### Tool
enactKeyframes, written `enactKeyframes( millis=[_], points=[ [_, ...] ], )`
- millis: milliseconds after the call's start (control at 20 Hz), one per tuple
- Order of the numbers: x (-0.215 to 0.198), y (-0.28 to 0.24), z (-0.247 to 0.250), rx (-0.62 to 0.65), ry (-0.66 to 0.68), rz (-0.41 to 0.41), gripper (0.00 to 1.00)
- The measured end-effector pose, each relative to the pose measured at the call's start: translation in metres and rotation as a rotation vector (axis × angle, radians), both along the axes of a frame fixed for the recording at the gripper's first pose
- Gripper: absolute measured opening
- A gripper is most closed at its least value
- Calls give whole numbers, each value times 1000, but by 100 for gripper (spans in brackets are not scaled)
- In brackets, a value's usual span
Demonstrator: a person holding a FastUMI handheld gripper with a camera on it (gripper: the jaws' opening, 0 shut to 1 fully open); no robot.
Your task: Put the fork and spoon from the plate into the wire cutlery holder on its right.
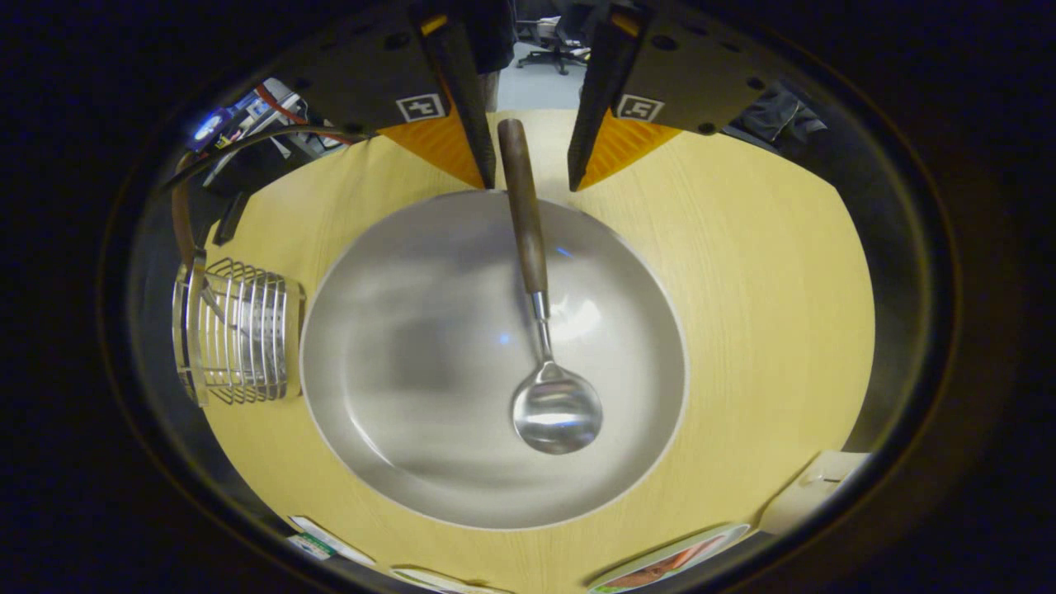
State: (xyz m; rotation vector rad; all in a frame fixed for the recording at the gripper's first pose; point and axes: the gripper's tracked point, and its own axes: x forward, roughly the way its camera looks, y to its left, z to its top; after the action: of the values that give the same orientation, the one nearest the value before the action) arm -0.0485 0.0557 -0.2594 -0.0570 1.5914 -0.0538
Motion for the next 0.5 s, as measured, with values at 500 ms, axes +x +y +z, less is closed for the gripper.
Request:
enactKeyframes(
  millis=[500],
  points=[
    [1,-5,-3,-10,17,-37,15]
  ],
)
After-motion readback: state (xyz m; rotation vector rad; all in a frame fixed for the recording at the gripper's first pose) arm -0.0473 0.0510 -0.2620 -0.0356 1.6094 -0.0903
